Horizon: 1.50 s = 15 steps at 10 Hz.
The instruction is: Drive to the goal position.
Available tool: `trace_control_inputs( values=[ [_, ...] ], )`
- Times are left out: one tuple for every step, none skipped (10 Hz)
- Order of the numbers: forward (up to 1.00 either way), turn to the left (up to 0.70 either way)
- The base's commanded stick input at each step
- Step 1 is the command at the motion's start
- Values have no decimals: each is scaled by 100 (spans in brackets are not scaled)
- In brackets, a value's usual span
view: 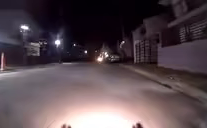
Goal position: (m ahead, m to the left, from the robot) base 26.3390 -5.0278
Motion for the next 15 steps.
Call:
trace_control_inputs(
  values=[
    [60, 0],
    [60, 0],
    [60, 0],
    [60, 0],
    [60, 0],
    [60, 0],
    [60, 0],
    [60, 0],
    [60, 0],
    [60, 0],
    [60, 0],
    [60, 0],
    [60, 0],
    [60, 0],
    [60, 0]
  ],
)
